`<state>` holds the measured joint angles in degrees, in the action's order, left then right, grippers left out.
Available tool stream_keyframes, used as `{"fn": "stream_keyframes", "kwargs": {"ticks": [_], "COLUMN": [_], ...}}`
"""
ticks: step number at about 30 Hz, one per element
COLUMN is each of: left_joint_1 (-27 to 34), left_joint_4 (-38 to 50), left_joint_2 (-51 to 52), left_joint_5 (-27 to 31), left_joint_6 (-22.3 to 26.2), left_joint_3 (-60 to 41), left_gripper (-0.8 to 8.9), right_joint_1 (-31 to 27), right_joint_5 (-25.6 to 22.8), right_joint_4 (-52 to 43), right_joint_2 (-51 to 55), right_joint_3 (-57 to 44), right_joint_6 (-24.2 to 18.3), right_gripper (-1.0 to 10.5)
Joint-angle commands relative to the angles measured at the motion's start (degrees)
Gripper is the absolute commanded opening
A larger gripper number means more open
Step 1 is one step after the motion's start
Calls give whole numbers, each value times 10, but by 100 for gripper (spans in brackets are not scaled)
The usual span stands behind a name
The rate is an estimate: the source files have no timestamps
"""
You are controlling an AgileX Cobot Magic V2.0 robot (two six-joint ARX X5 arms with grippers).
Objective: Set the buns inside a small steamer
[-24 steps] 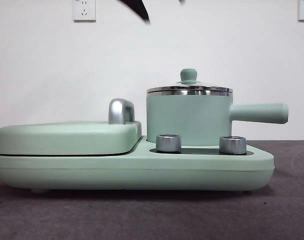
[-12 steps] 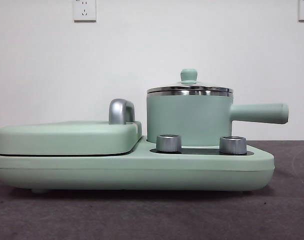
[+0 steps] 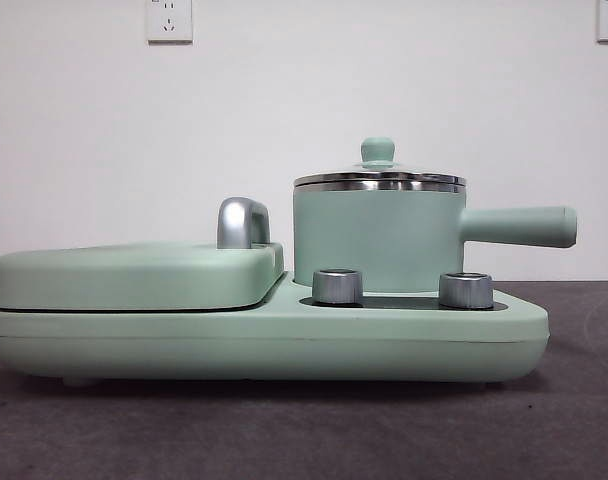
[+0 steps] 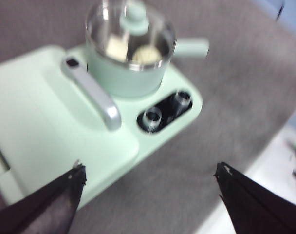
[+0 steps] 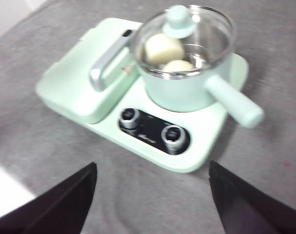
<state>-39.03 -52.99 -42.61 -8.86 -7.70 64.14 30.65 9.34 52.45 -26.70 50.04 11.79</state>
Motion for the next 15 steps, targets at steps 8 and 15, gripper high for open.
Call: {"fn": "stream_keyframes", "kwargs": {"ticks": [8, 15], "left_joint_1": [-2, -2], "left_joint_4": [54, 58], "left_joint_2": [87, 82], "left_joint_5": [5, 5], "left_joint_6": [-40, -37], "left_joint_3": [-90, -90], "left_gripper": [430, 6], "right_joint_1": [3, 3], "right_joint_5": [57, 57], "right_joint_4": [-40, -45], "right_joint_2": [-1, -1], "right_joint_3": [5, 5], "right_joint_6": [-8, -9], "right_gripper": [362, 24]}}
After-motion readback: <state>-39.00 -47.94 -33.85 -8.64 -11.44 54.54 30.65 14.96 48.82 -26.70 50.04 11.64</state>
